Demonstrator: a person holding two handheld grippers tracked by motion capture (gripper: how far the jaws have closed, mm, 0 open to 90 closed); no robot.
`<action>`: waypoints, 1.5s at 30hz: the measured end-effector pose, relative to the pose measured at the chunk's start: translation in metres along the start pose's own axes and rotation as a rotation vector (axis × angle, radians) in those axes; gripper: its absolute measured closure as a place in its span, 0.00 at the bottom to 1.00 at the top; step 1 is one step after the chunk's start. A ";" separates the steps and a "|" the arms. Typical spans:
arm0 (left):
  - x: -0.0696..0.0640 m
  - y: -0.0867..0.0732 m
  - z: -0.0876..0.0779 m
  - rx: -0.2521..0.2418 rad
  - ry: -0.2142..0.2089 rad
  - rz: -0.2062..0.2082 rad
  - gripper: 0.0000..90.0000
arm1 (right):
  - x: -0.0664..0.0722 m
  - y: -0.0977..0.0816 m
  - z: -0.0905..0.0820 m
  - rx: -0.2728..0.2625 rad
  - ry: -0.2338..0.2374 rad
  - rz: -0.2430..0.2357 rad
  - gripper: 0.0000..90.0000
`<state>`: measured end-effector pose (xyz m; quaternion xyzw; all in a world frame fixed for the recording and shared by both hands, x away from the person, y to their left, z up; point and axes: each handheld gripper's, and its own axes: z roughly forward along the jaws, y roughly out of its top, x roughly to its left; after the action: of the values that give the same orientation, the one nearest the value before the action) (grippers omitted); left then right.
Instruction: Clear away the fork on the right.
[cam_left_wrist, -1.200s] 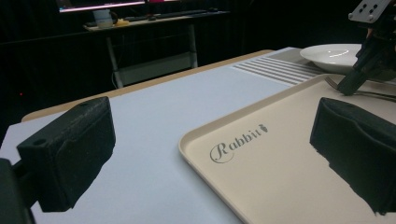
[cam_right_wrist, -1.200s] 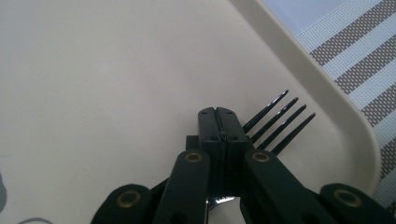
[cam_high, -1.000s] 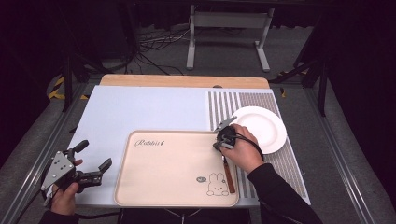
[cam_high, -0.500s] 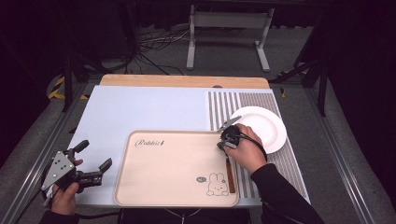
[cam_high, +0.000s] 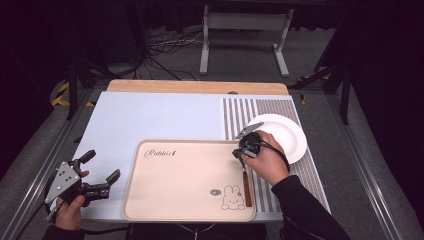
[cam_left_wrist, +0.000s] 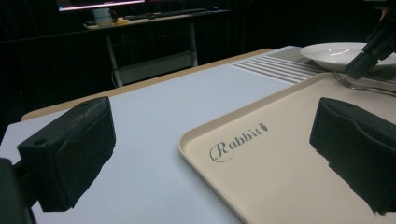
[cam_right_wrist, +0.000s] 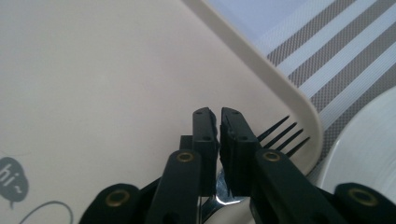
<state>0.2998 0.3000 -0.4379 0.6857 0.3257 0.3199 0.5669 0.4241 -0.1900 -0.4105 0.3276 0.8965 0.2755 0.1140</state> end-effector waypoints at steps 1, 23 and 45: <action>0.000 0.000 0.000 0.002 0.000 -0.001 0.01 | 0.001 0.001 -0.004 -0.016 -0.005 -0.008 0.89; 0.000 0.000 0.000 0.002 0.002 -0.004 0.01 | -0.008 -0.044 -0.086 -0.462 0.030 -0.012 0.16; -0.001 0.001 -0.001 -0.008 -0.006 -0.005 0.01 | -0.033 -0.137 -0.088 -0.767 -0.039 -0.011 0.07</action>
<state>0.2987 0.2996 -0.4372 0.6836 0.3243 0.3178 0.5714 0.3432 -0.3347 -0.4148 0.2616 0.7278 0.5839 0.2469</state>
